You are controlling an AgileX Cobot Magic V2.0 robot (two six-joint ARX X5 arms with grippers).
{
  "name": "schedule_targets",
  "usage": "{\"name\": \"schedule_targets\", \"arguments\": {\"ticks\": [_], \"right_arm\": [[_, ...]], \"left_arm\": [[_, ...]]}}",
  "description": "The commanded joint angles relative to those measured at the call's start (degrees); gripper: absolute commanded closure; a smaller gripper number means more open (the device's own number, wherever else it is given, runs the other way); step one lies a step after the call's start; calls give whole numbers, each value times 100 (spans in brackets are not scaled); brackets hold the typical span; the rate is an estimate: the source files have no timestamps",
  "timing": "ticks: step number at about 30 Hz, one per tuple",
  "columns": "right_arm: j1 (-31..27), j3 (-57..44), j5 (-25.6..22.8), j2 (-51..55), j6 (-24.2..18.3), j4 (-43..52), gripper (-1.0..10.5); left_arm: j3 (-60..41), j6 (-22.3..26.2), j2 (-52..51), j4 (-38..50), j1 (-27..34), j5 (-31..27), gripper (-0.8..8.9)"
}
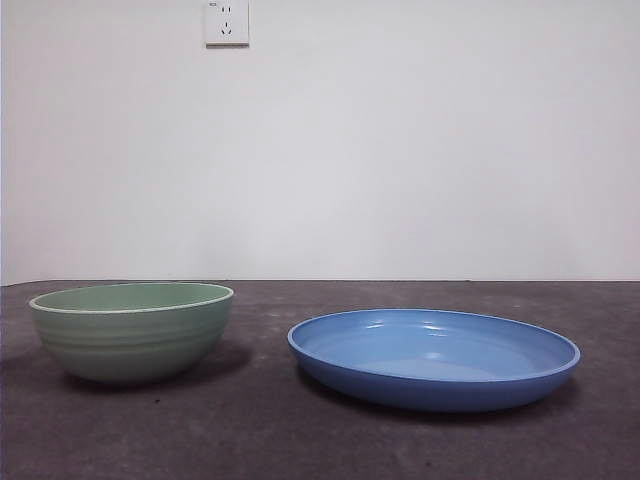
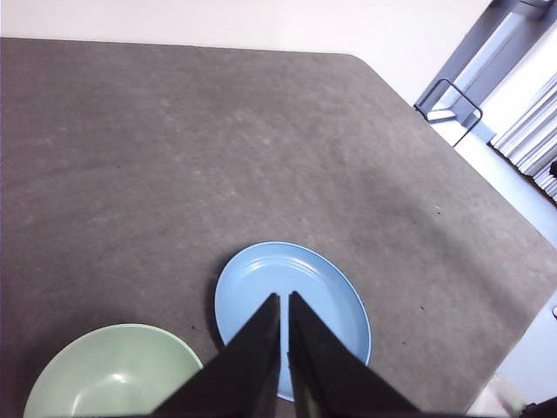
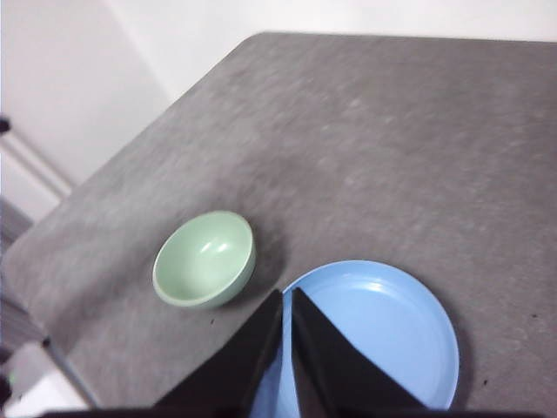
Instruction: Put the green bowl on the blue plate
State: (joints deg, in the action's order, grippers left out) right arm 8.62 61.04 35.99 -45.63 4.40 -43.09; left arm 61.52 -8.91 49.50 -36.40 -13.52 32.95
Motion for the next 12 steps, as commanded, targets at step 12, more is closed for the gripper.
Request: {"name": "schedule_targets", "arguments": {"ticks": [12], "right_arm": [[118,90,-2,-37,-358,-328,863]], "left_arm": [[129,96,33,0,-74,24,624]]}}
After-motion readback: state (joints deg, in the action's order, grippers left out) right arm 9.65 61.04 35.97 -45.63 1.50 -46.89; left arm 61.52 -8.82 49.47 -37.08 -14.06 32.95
